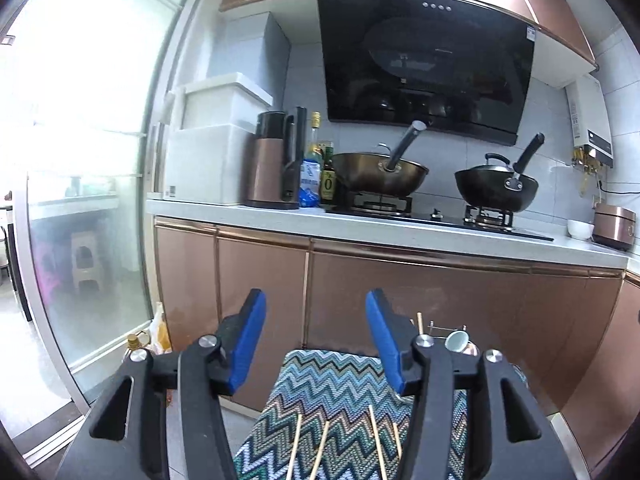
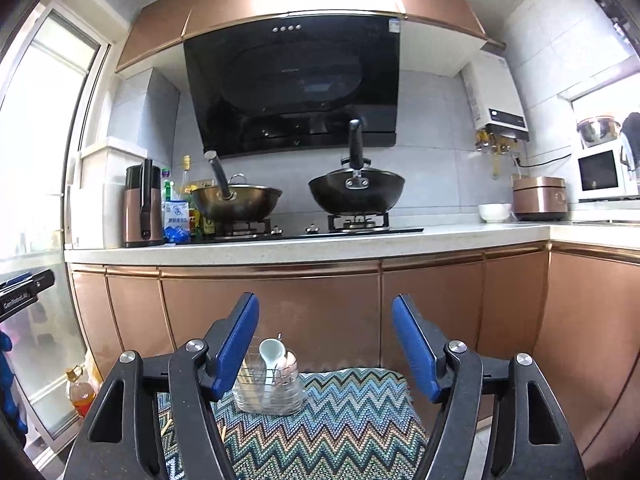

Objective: Organize utensils
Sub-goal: 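Withdraw both tools from the holder and lower them to the chopsticks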

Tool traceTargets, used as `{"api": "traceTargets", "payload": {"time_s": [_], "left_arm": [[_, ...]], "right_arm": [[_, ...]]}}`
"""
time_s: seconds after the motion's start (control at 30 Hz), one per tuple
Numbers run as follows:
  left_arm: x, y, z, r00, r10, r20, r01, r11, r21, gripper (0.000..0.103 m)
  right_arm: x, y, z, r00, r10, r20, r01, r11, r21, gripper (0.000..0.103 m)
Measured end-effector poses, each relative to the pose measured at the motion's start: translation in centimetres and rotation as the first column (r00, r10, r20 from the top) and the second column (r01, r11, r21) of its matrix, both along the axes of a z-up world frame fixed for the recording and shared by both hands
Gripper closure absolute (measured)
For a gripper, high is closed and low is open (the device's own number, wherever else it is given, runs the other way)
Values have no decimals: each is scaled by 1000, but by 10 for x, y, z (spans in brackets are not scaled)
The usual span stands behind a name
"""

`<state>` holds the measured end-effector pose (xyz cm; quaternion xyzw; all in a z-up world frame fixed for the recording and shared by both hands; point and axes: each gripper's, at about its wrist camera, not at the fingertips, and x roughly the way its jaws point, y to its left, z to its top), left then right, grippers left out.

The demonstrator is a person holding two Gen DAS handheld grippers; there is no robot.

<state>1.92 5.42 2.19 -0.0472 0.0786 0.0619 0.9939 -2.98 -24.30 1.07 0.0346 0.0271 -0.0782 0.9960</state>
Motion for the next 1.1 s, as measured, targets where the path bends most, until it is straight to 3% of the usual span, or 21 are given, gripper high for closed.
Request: {"api": "traceTargets", "payload": {"time_s": [0.6,1.1], "left_arm": [[-14,26,-11,999,34,-26,-34,999,-11,53],[-5,49,-21,996,86,-19,-87,995,-57,53]], "right_arm": [[-16,-10,-3,999,-36,20,36,999,9,33],[6,-12,-18,998,-45,-43,46,999,10,33]]}}
